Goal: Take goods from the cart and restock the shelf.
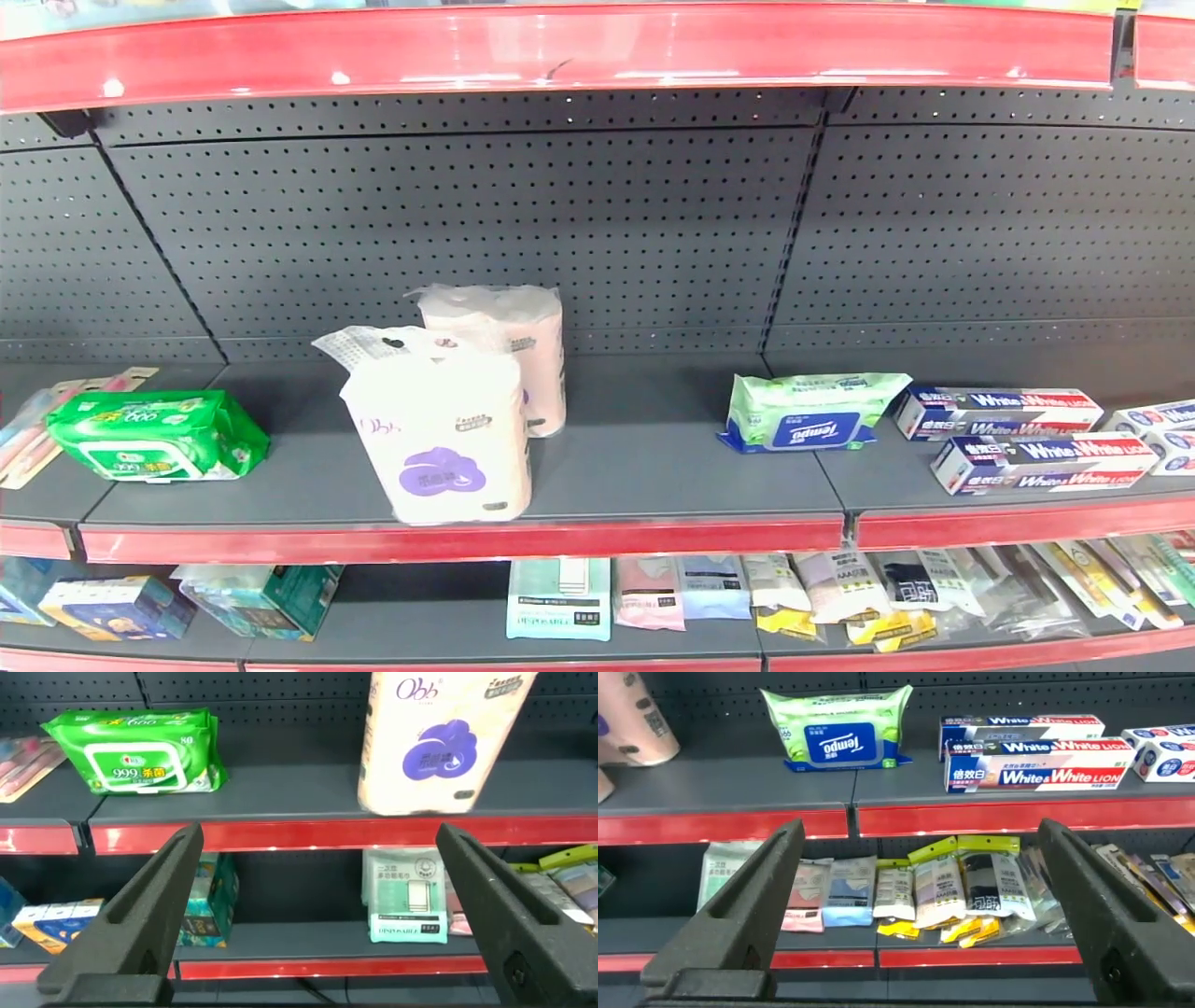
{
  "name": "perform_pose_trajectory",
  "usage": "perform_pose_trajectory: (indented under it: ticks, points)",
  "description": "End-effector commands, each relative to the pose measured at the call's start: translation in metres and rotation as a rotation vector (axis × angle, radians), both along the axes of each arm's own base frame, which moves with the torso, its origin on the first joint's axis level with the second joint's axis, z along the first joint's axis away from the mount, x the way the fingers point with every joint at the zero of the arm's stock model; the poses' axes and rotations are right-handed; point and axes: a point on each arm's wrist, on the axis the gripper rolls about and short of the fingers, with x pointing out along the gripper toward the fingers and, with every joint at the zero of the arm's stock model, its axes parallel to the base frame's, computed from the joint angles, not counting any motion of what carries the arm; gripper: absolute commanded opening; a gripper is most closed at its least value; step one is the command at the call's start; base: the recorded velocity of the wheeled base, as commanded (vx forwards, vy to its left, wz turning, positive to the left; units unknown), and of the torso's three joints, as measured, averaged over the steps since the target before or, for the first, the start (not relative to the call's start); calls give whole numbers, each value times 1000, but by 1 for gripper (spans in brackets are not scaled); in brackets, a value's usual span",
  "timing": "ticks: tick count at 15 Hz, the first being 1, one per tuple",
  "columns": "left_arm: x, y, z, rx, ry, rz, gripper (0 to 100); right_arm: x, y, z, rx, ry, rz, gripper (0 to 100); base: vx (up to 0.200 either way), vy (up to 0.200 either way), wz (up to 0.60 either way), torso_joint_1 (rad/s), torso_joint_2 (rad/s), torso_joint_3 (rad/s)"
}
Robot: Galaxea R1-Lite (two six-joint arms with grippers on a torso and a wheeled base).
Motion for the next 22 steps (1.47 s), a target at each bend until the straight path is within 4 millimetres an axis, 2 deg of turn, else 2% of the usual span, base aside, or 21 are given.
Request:
perform_pose_trajectory:
  ticks: [1,2,3,4,5,6,7,8,9,11,12,14,19,22]
  points:
    - [0,0,1,1,-3,3,100,0,0,0,1,2,1,100,0,0,0,0,0,0]
    - [-3,0,17,-7,-37,-3,100,0,0,0,-1,2,-1,100,0,0,0,0,0,0]
    - [11,0,91,-104,-20,-21,100,0,0,0,1,2,1,100,0,0,0,0,0,0]
    - [29,0,129,-207,-22,-31,100,0,0,0,-1,2,1,100,0,0,0,0,0,0]
    - [53,-1,150,-206,8,-24,100,0,0,0,1,2,1,100,0,0,0,0,0,0]
    - [58,-1,151,-203,24,-19,100,0,0,0,1,2,1,100,0,0,0,0,0,0]
    - [87,4,143,-123,164,110,100,0,0,0,1,2,1,100,0,0,0,0,0,0]
    - [105,12,130,-68,276,263,100,0,0,0,1,2,1,100,0,0,0,0,0,0]
    - [118,17,121,-54,354,320,100,0,0,0,-1,2,1,100,0,0,0,0,0,0]
    - [136,21,114,-64,443,313,100,0,0,0,1,2,1,100,0,0,0,0,0,0]
    - [137,21,113,-64,448,312,100,0,0,0,1,2,1,100,0,0,0,0,0,0]
    - [164,26,91,-65,624,310,100,0,0,0,1,2,1,100,0,0,0,0,0,0]
    - [198,34,57,-67,830,322,100,0,0,0,1,2,1,100,0,0,0,0,0,0]
    - [225,38,46,-69,827,314,100,0,0,0,1,2,1,100,0,0,0,0,0,0]
